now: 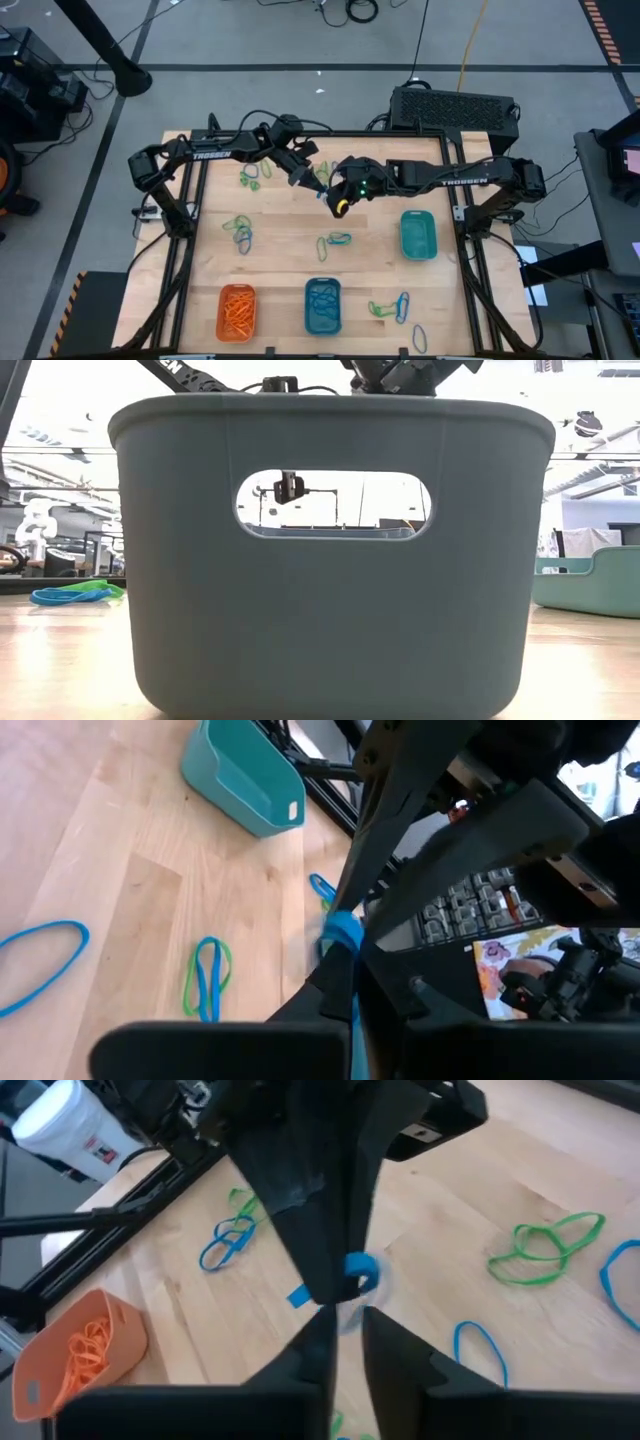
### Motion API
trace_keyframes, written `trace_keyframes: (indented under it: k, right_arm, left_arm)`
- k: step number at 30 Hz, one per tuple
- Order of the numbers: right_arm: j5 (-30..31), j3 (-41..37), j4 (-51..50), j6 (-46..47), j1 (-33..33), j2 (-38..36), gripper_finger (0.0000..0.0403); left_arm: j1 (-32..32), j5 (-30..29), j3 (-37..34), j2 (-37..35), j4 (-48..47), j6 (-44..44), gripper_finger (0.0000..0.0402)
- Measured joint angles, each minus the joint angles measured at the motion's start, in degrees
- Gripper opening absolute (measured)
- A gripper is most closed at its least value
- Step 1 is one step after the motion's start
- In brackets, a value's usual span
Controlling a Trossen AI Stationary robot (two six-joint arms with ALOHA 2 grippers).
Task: Sort rubber bands into baskets
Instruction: Put the blue rubber band into the blue bin
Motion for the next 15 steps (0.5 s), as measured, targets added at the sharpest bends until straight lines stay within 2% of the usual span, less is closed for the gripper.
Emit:
trace_keyframes:
  k: [6,10,15]
  right_arm:
    - [-2.63,0.0,-2.02,-3.74,0.25,0.0,0.0114]
    - [-4.48,0.0,-6.24,-4.52,2.12,0.0,0.0147]
    - [1.52,0.0,-10.56,-6.02,7.64,-0.31,0.0164]
  left_arm:
    - [-0.79,-1.07,0.0,0.0,-0.52,-1.07,0.0004]
    - [-4.09,-3.28,0.0,0.0,-2.22,-1.64,0.0003]
    - [-10.5,-8.94,0.0,0.0,-7.14,-1.64,0.0002]
